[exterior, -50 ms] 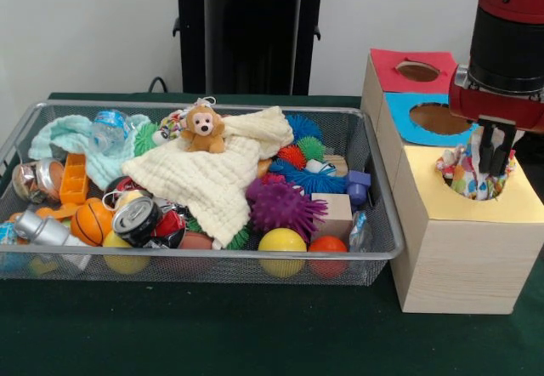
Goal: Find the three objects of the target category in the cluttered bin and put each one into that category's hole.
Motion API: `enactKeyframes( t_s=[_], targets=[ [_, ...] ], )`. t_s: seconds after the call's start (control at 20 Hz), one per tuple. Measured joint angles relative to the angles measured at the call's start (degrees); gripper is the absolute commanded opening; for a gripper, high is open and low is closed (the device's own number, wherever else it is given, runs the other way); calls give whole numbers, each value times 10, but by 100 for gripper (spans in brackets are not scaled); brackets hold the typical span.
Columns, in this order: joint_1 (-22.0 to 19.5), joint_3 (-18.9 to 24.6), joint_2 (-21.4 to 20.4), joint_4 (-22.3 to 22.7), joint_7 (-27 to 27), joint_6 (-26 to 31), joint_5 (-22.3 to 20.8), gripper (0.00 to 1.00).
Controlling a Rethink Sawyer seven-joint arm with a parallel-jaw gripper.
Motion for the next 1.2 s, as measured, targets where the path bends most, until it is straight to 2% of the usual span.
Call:
enactKeyframes(
  t_s=[0.4,1.2],
  targets=[
    [2,-4,3,-4,0,1,-1,0],
    [25,-27,13,-4,0,-56,1,0]
  ],
)
